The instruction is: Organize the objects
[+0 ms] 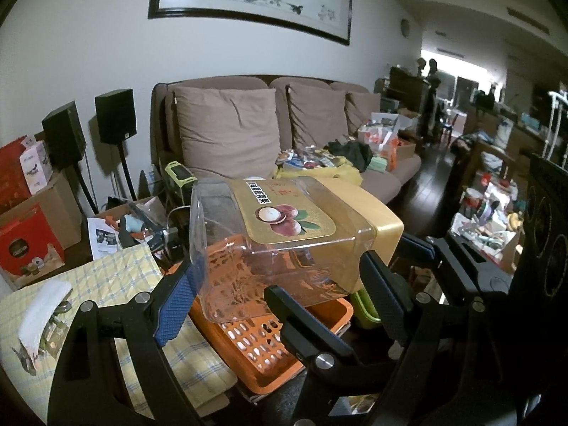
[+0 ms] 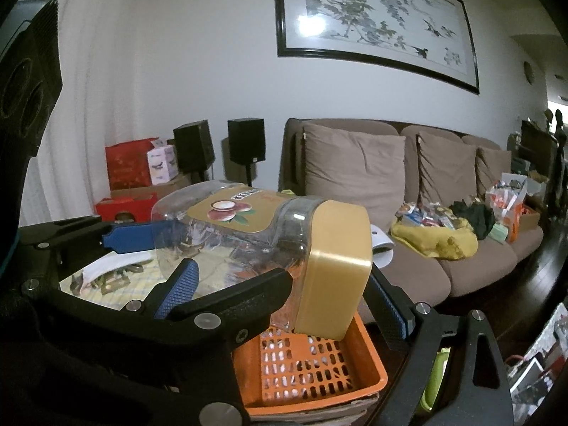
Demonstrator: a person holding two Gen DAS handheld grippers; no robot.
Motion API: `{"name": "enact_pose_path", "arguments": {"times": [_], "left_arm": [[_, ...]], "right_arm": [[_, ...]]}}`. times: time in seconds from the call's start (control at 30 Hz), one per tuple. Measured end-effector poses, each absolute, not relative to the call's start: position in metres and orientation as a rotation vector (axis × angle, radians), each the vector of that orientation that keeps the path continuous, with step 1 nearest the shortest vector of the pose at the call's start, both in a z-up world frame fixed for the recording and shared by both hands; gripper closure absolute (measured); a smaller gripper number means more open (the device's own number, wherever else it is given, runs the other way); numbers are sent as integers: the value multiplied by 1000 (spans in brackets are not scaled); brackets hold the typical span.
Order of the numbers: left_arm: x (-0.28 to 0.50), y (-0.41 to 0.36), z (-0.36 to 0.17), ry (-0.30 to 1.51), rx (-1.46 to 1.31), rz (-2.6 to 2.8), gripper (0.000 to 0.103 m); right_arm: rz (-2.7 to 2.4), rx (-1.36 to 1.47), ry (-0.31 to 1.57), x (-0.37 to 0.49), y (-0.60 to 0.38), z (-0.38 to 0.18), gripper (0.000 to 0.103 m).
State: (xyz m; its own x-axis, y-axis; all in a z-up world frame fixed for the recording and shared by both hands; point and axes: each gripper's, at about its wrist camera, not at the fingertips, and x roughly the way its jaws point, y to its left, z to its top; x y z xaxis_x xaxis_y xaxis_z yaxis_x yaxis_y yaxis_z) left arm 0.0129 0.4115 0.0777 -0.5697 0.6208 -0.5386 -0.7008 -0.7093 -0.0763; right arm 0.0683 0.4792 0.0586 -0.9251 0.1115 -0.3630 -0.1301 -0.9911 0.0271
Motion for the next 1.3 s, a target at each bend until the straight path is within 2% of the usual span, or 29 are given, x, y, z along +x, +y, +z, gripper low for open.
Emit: {"name": "enact_pose_path", "arguments": {"times": [1.3], "left_arm": [[8, 437, 73, 201, -707, 2209, 16]], "right_arm": [[2902, -565, 123, 71, 493, 57, 10]]}}
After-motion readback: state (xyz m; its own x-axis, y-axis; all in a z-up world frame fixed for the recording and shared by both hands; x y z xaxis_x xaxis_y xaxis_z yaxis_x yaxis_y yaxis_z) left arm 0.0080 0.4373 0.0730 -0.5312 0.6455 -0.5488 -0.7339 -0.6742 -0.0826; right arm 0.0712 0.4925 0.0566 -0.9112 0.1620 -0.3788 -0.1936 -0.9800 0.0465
